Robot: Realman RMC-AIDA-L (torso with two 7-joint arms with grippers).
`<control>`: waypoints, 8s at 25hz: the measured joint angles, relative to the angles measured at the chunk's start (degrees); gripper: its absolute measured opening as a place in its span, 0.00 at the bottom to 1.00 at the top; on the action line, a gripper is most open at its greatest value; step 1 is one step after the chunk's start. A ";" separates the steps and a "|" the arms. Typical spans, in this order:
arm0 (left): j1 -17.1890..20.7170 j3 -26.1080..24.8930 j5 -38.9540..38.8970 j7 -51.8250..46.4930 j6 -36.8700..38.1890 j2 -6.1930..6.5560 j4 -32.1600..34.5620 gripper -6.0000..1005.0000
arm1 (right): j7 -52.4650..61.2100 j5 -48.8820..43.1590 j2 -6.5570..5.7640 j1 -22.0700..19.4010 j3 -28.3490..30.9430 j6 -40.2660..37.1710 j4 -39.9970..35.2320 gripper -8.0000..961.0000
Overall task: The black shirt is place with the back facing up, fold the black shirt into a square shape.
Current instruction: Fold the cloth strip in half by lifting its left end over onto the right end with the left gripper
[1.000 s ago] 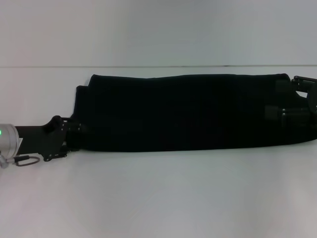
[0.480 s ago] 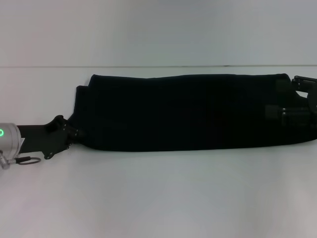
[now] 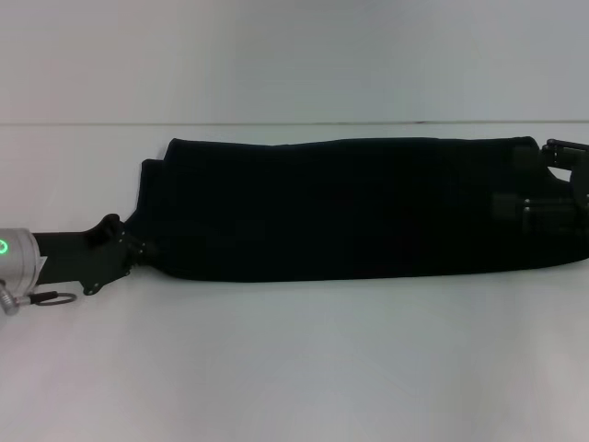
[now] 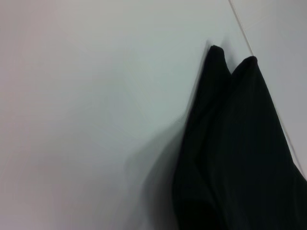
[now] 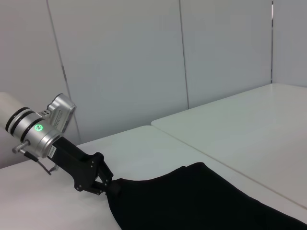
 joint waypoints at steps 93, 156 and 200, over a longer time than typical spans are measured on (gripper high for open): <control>3.92 -7.17 -2.35 5.51 9.60 0.33 1.18 0.19 | -0.25 0.79 0.52 0.33 0.01 1.43 0.49 0.96; 1.13 -3.66 -1.72 5.49 2.08 1.09 -1.74 0.19 | -0.25 0.87 0.51 0.27 0.50 1.61 0.06 0.96; 12.63 -15.48 1.57 30.82 10.11 5.26 17.01 0.09 | 7.62 9.80 8.16 6.11 -1.19 18.33 3.75 0.95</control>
